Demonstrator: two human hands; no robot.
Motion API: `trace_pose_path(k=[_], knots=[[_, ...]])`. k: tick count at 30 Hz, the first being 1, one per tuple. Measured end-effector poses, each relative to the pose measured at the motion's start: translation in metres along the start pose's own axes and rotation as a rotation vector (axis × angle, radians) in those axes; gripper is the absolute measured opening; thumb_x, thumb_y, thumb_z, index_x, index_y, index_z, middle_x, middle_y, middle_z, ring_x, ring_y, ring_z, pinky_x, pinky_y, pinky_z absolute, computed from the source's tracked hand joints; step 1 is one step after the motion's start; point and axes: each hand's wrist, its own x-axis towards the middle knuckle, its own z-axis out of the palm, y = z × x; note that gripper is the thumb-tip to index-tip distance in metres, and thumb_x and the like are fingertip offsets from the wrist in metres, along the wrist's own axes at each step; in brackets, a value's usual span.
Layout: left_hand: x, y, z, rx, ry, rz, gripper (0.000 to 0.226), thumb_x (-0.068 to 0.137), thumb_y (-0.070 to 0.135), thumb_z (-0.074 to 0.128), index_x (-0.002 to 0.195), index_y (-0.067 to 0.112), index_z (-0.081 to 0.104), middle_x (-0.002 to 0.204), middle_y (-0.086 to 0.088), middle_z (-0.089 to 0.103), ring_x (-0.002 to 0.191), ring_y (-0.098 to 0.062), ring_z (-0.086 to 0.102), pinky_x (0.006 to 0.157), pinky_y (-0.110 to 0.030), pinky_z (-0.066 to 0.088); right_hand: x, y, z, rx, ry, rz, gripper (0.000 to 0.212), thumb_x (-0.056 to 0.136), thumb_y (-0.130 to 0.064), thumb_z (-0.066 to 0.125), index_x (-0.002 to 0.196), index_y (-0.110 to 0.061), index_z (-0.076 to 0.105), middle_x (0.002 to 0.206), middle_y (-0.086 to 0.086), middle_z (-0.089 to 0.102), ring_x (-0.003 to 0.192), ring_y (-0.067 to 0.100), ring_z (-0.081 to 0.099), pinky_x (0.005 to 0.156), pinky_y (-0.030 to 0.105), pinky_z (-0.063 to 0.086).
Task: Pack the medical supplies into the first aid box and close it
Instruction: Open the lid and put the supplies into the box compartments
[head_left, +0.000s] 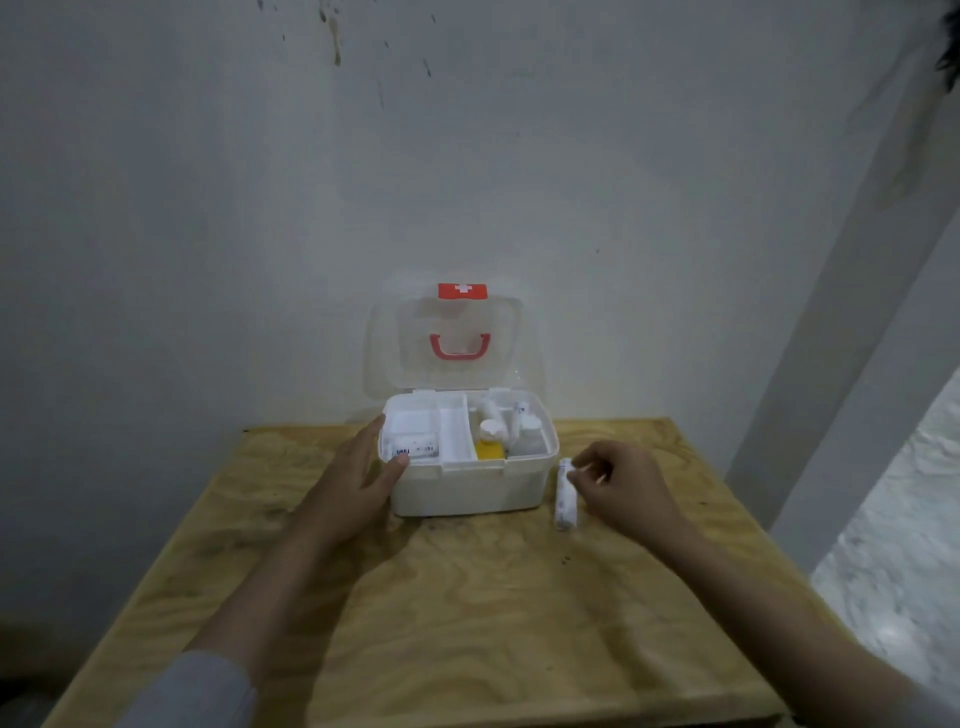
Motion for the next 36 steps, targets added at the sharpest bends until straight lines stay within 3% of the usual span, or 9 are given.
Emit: trace_pose_path(k=[6, 11, 17, 21, 24, 29, 32, 36], knots=[[0.000, -0.004, 0.006, -0.035, 0.005, -0.019, 0.071, 0.084, 0.068, 0.041, 0.146, 0.041, 0.019, 0.155, 0.010, 0.029, 0.138, -0.014, 0.034, 0.112, -0.046, 0.035, -0.039, 0.015, 0.054, -0.081, 0.048, 0.097, 0.024, 0.082, -0.032, 0.057, 0.103, -0.023, 0.066, 0.095, 0.002, 0.063, 0.083, 0.016, 0.059, 0.064, 0.028, 0.044], [0.002, -0.008, 0.010, -0.135, -0.020, -0.007, 0.079, 0.078, 0.078, 0.038, 0.146, 0.042, 0.018, 0.154, 0.012, 0.029, 0.140, -0.012, 0.031, 0.113, -0.048, 0.032, -0.044, 0.016, 0.071, -0.017, 0.207, 0.182, 0.020, 0.081, -0.023, 0.060, 0.098, -0.014, 0.067, 0.088, 0.009, 0.066, 0.078, 0.024, 0.062, 0.060, 0.030, 0.044], [0.003, -0.010, 0.019, -0.207, 0.000, -0.048, 0.070, 0.081, 0.070, 0.038, 0.143, 0.048, 0.015, 0.154, 0.009, 0.030, 0.138, -0.013, 0.032, 0.114, -0.047, 0.030, -0.047, 0.016, 0.071, 0.120, 0.292, 0.211, 0.007, 0.079, -0.015, 0.065, 0.081, -0.010, 0.069, 0.076, 0.005, 0.069, 0.067, 0.018, 0.060, 0.056, 0.024, 0.038], [0.004, -0.011, 0.020, -0.207, 0.008, -0.052, 0.071, 0.080, 0.070, 0.036, 0.143, 0.049, 0.014, 0.154, 0.007, 0.029, 0.138, -0.015, 0.032, 0.114, -0.047, 0.030, -0.052, 0.016, 0.065, 0.246, 0.381, 0.197, 0.005, 0.077, -0.007, 0.067, 0.076, -0.011, 0.069, 0.062, -0.005, 0.062, 0.055, 0.003, 0.055, 0.053, 0.007, 0.036], [0.004, -0.012, 0.021, -0.209, 0.005, -0.052, 0.070, 0.080, 0.071, 0.035, 0.143, 0.050, 0.014, 0.154, 0.007, 0.029, 0.138, -0.016, 0.033, 0.113, -0.047, 0.031, -0.060, 0.012, 0.059, 0.384, 0.456, 0.178, 0.011, 0.078, -0.004, 0.068, 0.080, -0.014, 0.071, 0.067, -0.004, 0.066, 0.067, -0.001, 0.062, 0.059, 0.002, 0.042], [0.005, -0.011, 0.022, -0.209, -0.002, -0.063, 0.071, 0.079, 0.071, 0.034, 0.143, 0.050, 0.012, 0.155, 0.006, 0.029, 0.137, -0.018, 0.034, 0.112, -0.048, 0.033, -0.067, -0.013, 0.038, 0.549, 0.575, 0.044, 0.014, 0.078, -0.004, 0.070, 0.085, -0.016, 0.072, 0.080, -0.006, 0.070, 0.076, 0.011, 0.065, 0.067, 0.013, 0.051], [0.004, -0.011, 0.021, -0.222, -0.001, -0.051, 0.071, 0.079, 0.070, 0.035, 0.143, 0.049, 0.013, 0.154, 0.006, 0.030, 0.136, -0.017, 0.035, 0.112, -0.047, 0.033, -0.060, -0.037, 0.026, 0.594, 0.558, -0.048, 0.014, 0.078, -0.005, 0.071, 0.085, -0.016, 0.072, 0.081, -0.003, 0.070, 0.076, 0.012, 0.066, 0.066, 0.016, 0.052], [0.003, -0.010, 0.019, -0.223, -0.016, -0.047, 0.071, 0.080, 0.071, 0.036, 0.143, 0.049, 0.013, 0.153, 0.006, 0.032, 0.135, -0.017, 0.036, 0.111, -0.048, 0.035, -0.040, -0.068, 0.028, 0.710, 0.367, -0.006, 0.015, 0.077, -0.009, 0.073, 0.083, -0.022, 0.074, 0.081, -0.001, 0.073, 0.077, 0.014, 0.069, 0.067, 0.022, 0.055]])
